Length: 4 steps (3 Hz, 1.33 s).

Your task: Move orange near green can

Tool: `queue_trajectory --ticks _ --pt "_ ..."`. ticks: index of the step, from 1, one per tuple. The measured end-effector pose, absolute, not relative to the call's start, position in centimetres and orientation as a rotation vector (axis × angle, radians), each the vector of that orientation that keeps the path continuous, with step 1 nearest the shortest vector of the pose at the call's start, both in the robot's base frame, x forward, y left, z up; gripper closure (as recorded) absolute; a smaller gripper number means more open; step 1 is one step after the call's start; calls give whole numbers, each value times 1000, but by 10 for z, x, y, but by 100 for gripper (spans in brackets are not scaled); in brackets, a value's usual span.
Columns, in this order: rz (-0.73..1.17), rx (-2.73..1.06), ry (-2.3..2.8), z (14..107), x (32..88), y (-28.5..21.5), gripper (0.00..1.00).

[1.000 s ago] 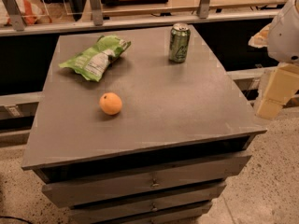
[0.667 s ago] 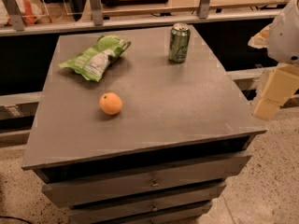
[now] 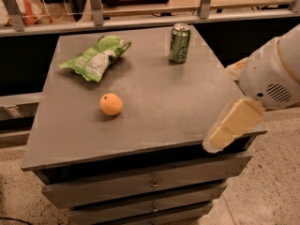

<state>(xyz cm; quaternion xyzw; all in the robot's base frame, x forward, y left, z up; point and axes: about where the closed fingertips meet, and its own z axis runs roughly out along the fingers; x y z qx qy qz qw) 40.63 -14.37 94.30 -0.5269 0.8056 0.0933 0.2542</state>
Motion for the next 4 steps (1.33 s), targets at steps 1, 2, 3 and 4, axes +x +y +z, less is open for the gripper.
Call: queue_trajectory --ticks 1,2,3,4 --pt "408 -1361 2133 920 392 -111 0" --pt "456 -1340 2122 918 389 -102 0" --pt "452 -1343 2123 918 389 -103 0" --pt "472 -1324 2116 899 405 -99 0"
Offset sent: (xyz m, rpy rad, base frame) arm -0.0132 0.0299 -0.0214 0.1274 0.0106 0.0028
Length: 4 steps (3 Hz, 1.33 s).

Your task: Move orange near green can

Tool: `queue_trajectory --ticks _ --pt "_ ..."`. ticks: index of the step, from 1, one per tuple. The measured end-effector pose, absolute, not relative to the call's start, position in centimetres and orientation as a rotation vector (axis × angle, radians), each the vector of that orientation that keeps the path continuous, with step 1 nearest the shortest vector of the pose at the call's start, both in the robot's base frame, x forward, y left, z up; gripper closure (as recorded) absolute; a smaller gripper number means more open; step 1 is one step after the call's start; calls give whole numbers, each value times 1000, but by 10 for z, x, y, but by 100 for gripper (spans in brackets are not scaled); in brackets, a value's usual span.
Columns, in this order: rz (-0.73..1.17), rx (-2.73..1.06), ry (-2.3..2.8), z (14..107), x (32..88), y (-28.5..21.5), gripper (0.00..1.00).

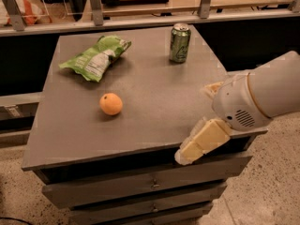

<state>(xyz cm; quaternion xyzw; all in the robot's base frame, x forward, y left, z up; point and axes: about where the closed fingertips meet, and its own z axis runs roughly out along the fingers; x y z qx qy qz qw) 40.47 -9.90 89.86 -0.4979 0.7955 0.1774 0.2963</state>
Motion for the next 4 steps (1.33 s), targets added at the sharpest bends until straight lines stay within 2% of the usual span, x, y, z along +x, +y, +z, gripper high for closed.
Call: queue_trajectory --ticks 2,4 --pt "446 -1367 2010 868 460 -84 0" --pt "381 -1313 1874 845 483 -68 0"
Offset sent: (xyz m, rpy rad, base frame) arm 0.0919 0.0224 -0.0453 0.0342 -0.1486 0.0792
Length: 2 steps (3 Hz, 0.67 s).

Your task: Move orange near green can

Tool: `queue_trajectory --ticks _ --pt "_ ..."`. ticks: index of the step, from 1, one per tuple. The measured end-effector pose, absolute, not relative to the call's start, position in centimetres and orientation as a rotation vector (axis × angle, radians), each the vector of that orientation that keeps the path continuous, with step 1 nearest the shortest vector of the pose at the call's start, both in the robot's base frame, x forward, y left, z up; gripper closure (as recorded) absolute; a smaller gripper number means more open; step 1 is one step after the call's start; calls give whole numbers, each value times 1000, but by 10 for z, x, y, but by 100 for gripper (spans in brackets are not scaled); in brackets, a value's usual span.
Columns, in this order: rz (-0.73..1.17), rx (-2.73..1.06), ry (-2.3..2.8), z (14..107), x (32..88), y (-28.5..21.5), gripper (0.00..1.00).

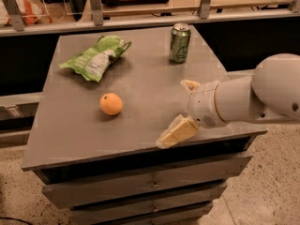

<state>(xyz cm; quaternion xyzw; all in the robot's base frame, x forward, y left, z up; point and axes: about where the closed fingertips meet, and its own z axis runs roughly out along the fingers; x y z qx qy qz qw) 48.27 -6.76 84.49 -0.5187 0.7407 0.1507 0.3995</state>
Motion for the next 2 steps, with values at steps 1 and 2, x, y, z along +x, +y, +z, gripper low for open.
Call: queue_trajectory --ticks 1,2 --pt "356 -1302 1858 850 487 -67 0" --pt "360 -1302 1840 851 488 -58 0"
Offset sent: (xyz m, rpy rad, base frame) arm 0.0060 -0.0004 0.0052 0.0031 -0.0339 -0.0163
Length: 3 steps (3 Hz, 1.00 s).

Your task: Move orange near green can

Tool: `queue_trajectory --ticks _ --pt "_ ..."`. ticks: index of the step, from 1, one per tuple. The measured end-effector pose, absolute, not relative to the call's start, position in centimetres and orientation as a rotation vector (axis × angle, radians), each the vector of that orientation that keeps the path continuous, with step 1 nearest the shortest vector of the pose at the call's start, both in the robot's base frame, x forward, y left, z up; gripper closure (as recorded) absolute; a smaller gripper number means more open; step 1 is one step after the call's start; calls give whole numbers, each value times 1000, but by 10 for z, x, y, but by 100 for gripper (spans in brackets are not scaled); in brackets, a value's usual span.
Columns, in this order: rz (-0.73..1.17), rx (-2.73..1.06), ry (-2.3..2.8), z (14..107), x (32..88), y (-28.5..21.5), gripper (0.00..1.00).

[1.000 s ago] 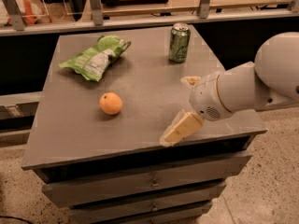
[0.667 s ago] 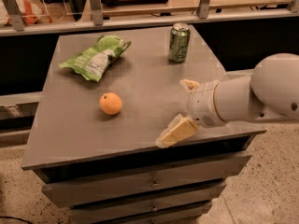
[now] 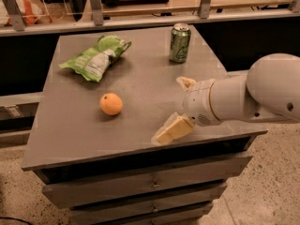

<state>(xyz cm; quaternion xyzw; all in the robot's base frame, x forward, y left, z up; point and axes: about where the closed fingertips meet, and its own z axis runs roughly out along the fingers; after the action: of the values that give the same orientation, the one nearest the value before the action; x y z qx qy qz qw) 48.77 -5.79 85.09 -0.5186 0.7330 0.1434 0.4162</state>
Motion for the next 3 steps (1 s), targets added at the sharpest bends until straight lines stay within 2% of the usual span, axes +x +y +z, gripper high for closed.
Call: queue_trajectory --ticks 1,3 --pt "370 -1294 1799 850 494 -41 0" --pt "602 -1164 1721 858 509 -7 0"
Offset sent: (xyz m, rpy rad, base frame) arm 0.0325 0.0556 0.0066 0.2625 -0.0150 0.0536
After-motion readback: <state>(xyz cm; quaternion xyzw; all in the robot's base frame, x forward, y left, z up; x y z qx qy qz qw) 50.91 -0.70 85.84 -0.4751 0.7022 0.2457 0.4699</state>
